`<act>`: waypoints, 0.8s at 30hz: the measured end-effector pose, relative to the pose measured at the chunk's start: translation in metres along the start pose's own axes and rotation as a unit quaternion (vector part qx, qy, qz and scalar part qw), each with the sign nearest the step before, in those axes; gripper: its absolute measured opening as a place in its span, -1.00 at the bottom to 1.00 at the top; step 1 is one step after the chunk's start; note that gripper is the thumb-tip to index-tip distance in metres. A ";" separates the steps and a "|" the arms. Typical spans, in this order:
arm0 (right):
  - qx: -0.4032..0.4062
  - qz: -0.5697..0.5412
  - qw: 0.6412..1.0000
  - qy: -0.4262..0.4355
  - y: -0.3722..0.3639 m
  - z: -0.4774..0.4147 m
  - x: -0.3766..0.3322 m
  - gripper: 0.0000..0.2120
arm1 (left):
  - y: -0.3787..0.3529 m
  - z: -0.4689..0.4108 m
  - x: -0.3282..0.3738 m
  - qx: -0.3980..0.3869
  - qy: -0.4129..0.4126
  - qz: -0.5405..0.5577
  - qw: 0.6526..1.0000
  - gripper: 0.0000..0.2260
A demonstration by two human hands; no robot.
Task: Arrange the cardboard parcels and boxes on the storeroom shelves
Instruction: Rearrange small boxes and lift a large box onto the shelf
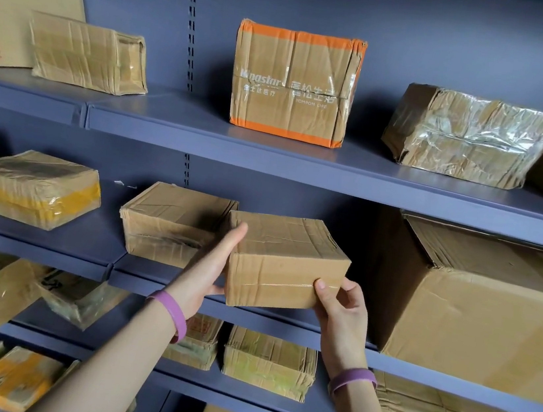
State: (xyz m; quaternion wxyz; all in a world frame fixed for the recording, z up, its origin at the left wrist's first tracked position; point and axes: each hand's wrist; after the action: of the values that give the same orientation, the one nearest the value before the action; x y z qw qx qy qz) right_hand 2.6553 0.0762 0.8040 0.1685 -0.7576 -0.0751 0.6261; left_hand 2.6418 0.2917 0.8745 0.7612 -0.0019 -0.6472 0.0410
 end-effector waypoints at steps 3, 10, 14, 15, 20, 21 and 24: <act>-0.010 0.029 0.999 0.017 0.002 0.000 0.002 -0.58 | 0.002 0.000 0.000 0.017 0.018 0.026 0.999 -0.65; -0.040 0.044 0.997 -0.047 -0.006 0.006 -0.005 -0.27 | 0.005 0.000 -0.008 0.033 -0.024 0.032 0.999 -0.72; -0.037 0.050 0.997 -0.051 -0.008 0.008 -0.010 -0.44 | 0.021 -0.011 -0.025 0.027 -0.045 0.052 0.997 -0.25; -0.032 0.056 0.997 -0.043 -0.008 0.008 -0.011 -0.47 | 0.020 -0.010 -0.025 0.018 -0.052 0.052 0.997 -0.25; -0.036 0.102 0.994 -0.002 -0.005 0.006 -0.010 -0.71 | 0.011 0.006 -0.018 -0.006 -0.082 0.026 0.996 -0.39; -0.038 0.113 0.993 0.004 -0.005 0.006 -0.009 -0.72 | 0.011 0.007 -0.018 -0.009 -0.086 0.017 0.996 -0.42; -0.045 0.127 0.991 0.012 -0.003 0.006 -0.005 -0.69 | 0.010 0.009 -0.017 0.017 -0.080 0.015 0.997 -0.31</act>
State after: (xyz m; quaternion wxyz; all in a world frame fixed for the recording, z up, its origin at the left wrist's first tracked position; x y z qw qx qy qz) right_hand 2.6490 0.0781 0.8085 0.0539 -0.7755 -0.0042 0.6291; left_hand 2.6302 0.3004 0.8589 0.7061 0.0051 -0.7052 0.0636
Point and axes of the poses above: each hand's wrist, its own z-axis away from the middle knuckle, its own y-axis out of the back of the hand, x = y × z, and after that the axes turned 2 degrees about -y, right-handed
